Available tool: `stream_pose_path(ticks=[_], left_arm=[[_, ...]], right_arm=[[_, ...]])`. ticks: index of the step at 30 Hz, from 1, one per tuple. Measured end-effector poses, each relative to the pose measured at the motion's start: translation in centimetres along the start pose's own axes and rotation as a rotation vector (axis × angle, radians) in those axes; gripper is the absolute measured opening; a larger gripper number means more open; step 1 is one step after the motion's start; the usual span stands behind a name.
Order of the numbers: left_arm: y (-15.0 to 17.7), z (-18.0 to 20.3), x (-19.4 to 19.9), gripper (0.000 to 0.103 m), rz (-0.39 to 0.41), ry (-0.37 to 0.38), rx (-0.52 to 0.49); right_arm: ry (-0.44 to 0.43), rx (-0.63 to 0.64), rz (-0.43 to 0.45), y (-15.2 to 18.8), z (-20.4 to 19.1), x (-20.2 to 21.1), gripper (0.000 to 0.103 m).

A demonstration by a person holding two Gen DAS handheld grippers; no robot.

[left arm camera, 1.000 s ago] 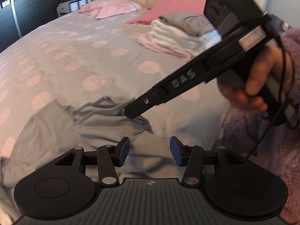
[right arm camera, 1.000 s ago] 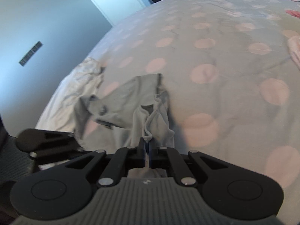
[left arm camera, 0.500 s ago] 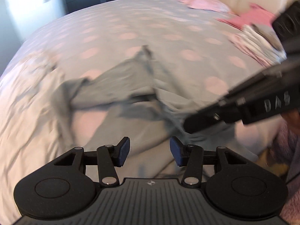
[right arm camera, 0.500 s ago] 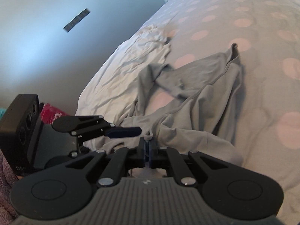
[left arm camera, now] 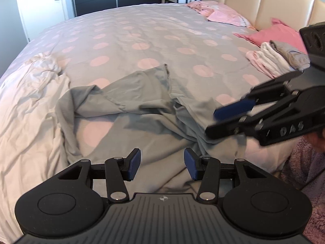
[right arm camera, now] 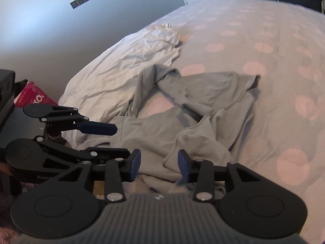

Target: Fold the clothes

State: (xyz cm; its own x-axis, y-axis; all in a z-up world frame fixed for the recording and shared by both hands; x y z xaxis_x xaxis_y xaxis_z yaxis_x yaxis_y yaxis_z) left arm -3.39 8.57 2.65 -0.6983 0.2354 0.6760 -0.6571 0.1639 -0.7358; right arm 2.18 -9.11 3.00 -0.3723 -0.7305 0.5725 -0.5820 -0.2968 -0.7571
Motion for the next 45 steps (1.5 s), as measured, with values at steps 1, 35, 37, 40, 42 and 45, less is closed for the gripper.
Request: stream_pose_path(ticks=[1, 35, 37, 40, 42, 45], left_arm=[[0.0, 0.2, 0.0, 0.045, 0.001, 0.01, -0.001], [0.8, 1.4, -2.6, 0.01, -0.146, -0.039, -0.027], [0.9, -0.1, -1.7, 0.01, -0.137, -0.097, -0.013], [1.2, -2.6, -0.8, 0.009, -0.134, -0.191, 0.013], [1.6, -4.4, -0.8, 0.009, -0.14, -0.247, 0.04], [2.5, -6.6, -1.3, 0.009, -0.167, -0.294, 0.086]], right_arm=[[0.021, 0.014, 0.011, 0.0, 0.3, 0.7, 0.045], [-0.091, -0.071, 0.065, 2.4, 4.0, 2.2, 0.009], [-0.145, -0.064, 0.07, 1.8, 2.6, 2.2, 0.009], [-0.225, -0.063, 0.068, 1.3, 0.8, 2.0, 0.007], [-0.257, -0.068, 0.061, 1.0, 0.1, 1.7, 0.007], [-0.276, -0.06, 0.043, 1.0, -0.9, 1.0, 0.007]])
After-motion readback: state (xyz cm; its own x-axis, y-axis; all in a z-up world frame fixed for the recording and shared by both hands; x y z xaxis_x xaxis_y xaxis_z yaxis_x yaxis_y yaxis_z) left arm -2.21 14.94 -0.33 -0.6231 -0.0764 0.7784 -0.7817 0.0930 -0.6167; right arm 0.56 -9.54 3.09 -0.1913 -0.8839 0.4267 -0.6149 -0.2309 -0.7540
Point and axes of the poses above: each gripper's, at about its wrist camera, not at the fingertips, and x roughly against the way its jaws point, z to its right, y to its underside, the point moved 1 cm from there along -x, roughly the way its jaws point, and after that the axes turned 10 degrees about z, right-handed, at the moved point
